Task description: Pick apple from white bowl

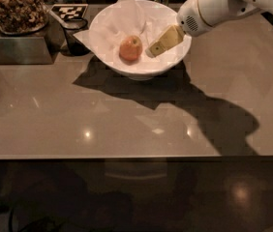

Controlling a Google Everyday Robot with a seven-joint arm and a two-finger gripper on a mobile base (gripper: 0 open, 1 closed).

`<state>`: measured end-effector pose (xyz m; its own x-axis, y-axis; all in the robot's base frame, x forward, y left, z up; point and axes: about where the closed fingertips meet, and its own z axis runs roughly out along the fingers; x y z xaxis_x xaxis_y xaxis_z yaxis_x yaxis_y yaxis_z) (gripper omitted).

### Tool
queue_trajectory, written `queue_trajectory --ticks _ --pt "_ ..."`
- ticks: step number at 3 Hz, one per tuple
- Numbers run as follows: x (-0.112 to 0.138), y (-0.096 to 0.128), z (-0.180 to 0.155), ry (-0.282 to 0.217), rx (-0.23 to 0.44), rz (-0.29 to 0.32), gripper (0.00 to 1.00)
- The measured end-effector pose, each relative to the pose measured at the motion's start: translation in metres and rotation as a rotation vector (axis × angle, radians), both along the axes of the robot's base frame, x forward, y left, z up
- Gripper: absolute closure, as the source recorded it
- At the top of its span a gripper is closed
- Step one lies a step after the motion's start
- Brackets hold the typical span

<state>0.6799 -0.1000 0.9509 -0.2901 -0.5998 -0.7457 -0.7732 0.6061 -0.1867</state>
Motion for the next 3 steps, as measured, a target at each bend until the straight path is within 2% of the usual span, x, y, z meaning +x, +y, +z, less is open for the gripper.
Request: queue_trajectory --ticks 1,2,3 --pt "0.002 0.0 0.001 -0.003 0.003 0.0 0.19" --pt "0.002 0.0 0.001 -0.003 0.003 0.0 0.22" --pt "0.011 0.013 -0.011 0.016 0.008 0.021 0.19"
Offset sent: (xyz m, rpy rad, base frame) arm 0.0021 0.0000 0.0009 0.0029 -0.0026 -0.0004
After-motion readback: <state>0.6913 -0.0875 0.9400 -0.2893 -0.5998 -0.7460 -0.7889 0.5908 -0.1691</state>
